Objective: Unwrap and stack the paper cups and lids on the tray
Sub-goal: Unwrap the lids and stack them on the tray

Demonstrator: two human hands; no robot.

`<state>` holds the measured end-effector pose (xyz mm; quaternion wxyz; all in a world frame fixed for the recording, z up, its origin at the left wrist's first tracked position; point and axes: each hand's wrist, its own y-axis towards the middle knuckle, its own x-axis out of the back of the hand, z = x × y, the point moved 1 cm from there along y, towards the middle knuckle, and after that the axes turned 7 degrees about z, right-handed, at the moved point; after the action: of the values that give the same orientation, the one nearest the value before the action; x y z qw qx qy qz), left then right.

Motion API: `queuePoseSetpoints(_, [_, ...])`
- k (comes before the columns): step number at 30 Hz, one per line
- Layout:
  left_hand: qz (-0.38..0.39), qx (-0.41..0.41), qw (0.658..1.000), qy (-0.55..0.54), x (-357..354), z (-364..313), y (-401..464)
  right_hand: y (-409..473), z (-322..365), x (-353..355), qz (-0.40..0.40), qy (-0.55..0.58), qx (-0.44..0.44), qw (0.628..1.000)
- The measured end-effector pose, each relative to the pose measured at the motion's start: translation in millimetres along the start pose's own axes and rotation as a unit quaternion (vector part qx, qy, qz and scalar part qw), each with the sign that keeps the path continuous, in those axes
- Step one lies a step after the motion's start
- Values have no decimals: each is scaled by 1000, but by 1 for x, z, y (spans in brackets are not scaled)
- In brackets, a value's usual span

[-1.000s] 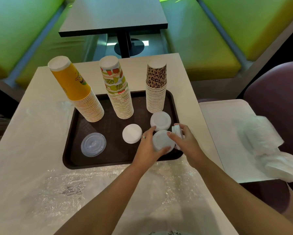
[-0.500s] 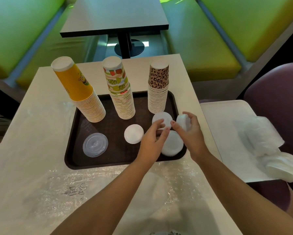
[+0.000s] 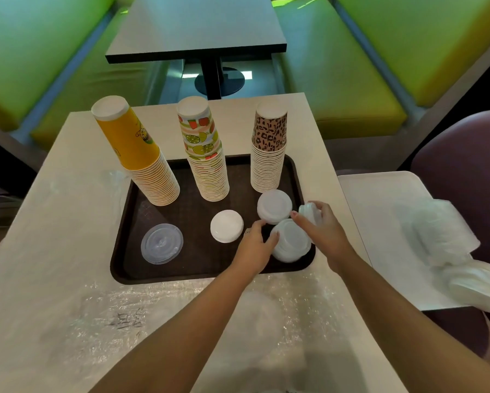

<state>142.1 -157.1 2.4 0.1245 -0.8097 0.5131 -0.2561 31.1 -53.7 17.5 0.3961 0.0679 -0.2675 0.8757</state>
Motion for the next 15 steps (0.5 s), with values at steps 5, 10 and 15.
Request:
queuePoseSetpoints(5, [-13, 6, 998, -58, 3, 1, 1, -4, 3, -10, 8, 5, -3, 1000])
queuePoseSetpoints(10, [-47, -7, 999, -22, 5, 8, -1, -7, 7, -14, -10, 13, 9, 1000])
queuePoseSetpoints(15, [-64, -177, 982, -30, 10, -20, -12, -4, 22, -13, 2, 39, 47, 998])
